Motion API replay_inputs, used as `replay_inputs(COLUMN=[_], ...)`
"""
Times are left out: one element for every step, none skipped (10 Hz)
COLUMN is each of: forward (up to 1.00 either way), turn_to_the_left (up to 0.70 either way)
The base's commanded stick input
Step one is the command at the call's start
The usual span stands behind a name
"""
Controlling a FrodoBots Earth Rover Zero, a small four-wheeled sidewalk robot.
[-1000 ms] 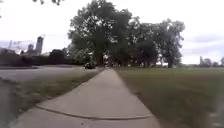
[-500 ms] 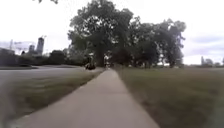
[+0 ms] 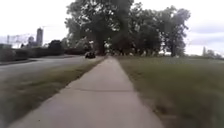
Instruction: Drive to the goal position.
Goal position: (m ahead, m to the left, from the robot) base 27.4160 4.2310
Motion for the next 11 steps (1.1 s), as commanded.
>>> replay_inputs(forward=[1.00,1.00,1.00,1.00,1.00,1.00,1.00,1.00,1.00,1.00,1.00], turn_to_the_left=[0.00,0.00,0.00,0.00,0.00,0.00,0.00,0.00,0.00,0.00,0.00])
